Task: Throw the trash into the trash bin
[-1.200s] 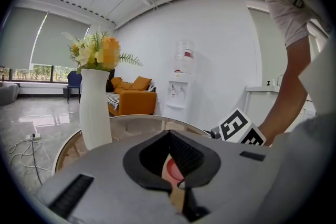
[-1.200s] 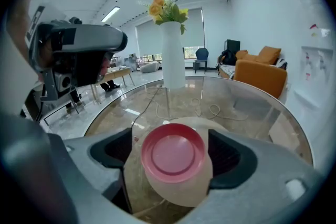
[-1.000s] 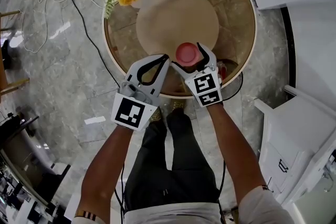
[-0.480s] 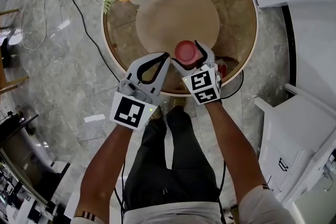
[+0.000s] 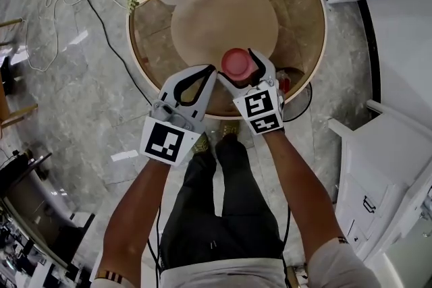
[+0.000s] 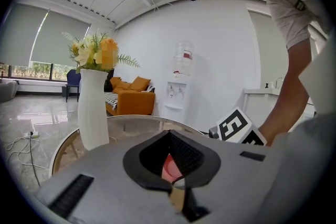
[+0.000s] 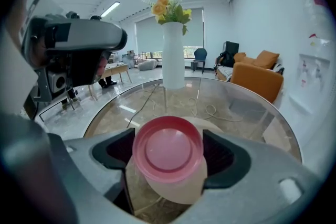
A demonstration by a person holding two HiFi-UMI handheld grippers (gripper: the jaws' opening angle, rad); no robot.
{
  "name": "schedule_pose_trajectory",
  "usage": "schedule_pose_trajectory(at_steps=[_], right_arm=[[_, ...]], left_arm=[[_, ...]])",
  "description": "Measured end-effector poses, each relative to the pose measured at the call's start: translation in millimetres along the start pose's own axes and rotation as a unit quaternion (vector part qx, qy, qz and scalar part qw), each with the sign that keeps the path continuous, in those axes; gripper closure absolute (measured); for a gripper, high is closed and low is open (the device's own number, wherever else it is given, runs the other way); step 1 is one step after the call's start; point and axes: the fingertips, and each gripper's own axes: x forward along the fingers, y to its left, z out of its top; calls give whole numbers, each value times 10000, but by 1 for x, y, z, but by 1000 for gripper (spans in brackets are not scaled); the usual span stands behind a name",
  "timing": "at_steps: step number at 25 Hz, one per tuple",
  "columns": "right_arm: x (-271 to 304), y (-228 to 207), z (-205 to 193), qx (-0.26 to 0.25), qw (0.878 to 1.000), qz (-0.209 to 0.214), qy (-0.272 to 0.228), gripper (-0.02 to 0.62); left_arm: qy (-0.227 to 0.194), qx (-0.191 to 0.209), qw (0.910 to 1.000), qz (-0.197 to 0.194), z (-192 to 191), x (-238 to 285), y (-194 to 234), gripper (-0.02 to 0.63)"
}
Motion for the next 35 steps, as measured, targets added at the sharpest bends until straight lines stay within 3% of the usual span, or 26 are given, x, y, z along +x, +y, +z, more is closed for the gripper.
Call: schedule_pose_trajectory(at_steps=[10,19,26,35], right_arm=[[-44,3,16,80,9984,-409,-384,193],[-112,-3,10,406,9912,-1039,-708,193],[-177,-26,-18,834,9777,-1749,-811,193],[-250,-67,-87,1237,9606,-2421,-571,193]], left_arm=[[-114,185,9992,-343,15,-5,-22,606],[-286,389,9940,-977,39,2,-76,606],[-333,466,9863,-1546,49,15,-128,606],[-204,524,9773,-2044,40,40,-195,606]])
